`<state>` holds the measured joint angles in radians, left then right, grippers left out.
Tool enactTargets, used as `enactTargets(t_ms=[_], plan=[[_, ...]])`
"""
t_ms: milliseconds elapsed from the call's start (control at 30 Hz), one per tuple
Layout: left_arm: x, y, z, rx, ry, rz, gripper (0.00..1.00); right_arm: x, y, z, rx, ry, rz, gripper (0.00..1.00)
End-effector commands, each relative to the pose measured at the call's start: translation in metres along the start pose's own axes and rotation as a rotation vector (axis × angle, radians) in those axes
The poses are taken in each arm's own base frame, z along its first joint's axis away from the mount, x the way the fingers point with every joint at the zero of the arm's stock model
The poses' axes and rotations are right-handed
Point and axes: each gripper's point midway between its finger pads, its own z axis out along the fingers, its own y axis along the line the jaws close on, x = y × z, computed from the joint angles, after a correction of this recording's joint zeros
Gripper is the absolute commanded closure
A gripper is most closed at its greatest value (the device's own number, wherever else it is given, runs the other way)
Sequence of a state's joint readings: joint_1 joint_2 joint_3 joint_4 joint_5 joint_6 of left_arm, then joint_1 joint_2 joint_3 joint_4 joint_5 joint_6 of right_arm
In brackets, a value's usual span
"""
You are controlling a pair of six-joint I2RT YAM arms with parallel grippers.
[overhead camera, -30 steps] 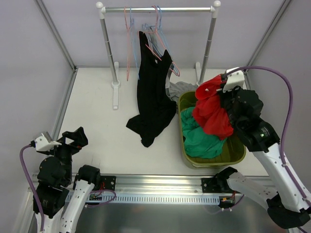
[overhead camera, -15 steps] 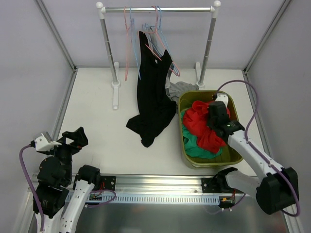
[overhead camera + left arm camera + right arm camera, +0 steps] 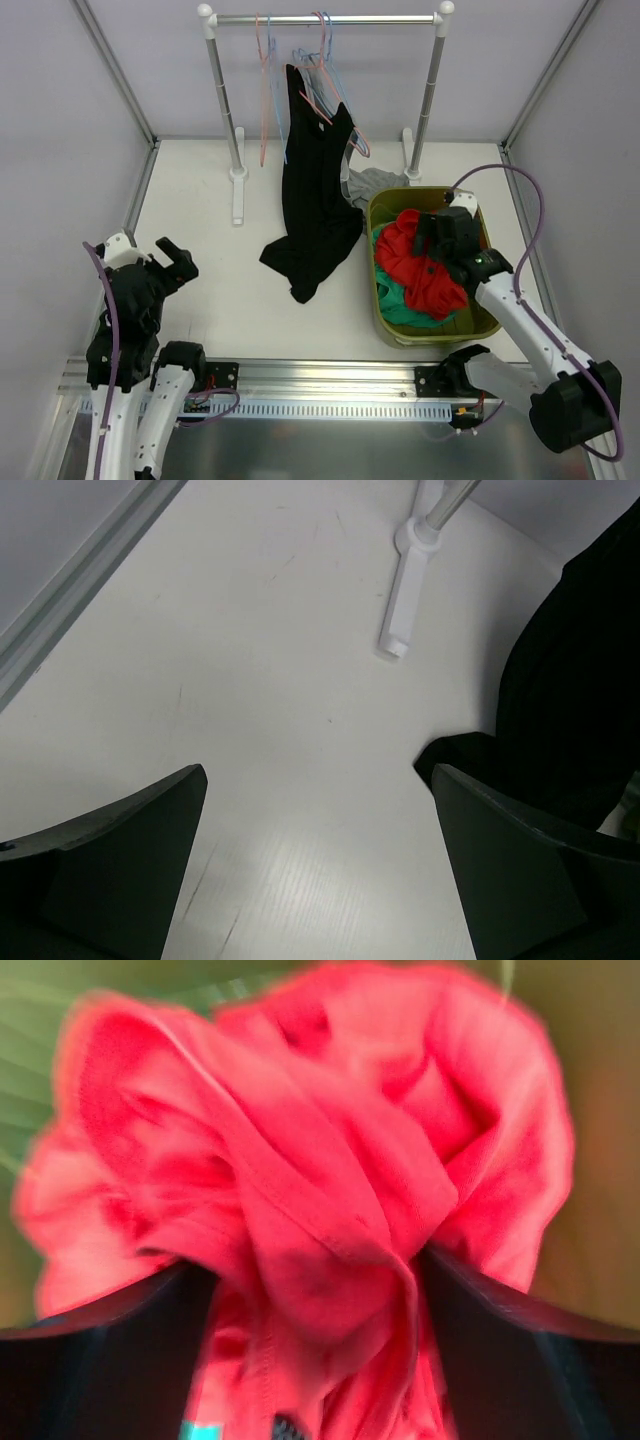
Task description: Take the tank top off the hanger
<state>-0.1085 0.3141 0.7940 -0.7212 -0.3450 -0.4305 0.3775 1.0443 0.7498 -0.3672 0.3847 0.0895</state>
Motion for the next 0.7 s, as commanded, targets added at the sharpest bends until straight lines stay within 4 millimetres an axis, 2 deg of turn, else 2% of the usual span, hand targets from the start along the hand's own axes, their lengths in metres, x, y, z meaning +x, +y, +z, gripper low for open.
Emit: enactTargets(t_ms=[0, 67, 267, 300, 367, 400, 467, 533, 600, 667], plan=[[-0.007, -0.011, 0.004, 0.043, 0.023, 0.026, 0.01, -0.061, 0.001, -0.046, -0.048, -0.144, 0.024, 0.08], [-0.002, -0.018, 0.008, 0.081, 0.059, 0.040, 0.01, -0.075, -0.004, -0.066, -0.061, -0.188, 0.015, 0.00], [0.004, -0.026, 0.019, 0.112, 0.130, 0.080, 0.01, -0.096, -0.013, -0.120, -0.132, -0.264, -0.104, 0.00], [0.004, -0.029, 0.019, 0.131, 0.139, 0.086, 0.01, -0.089, -0.021, -0.126, -0.111, -0.234, -0.124, 0.00], [0.004, -0.030, 0.019, 0.139, 0.145, 0.106, 0.01, -0.099, -0.035, -0.147, -0.071, -0.261, -0.132, 0.00], [0.000, -0.033, 0.017, 0.152, 0.142, 0.111, 0.01, -0.093, -0.042, -0.152, -0.053, -0.236, -0.150, 0.01], [-0.003, -0.037, 0.015, 0.173, 0.141, 0.131, 0.01, -0.096, -0.053, -0.169, -0.038, -0.256, -0.167, 0.00], [-0.007, -0.039, 0.012, 0.178, 0.141, 0.133, 0.01, -0.088, -0.067, -0.184, -0.014, -0.264, -0.174, 0.01], [-0.007, -0.038, 0.012, 0.173, 0.140, 0.133, 0.01, -0.086, -0.082, -0.204, 0.002, -0.312, -0.162, 0.00], [-0.007, -0.035, 0.013, 0.159, 0.136, 0.141, 0.01, -0.084, -0.088, -0.216, -0.004, -0.344, -0.161, 0.00]])
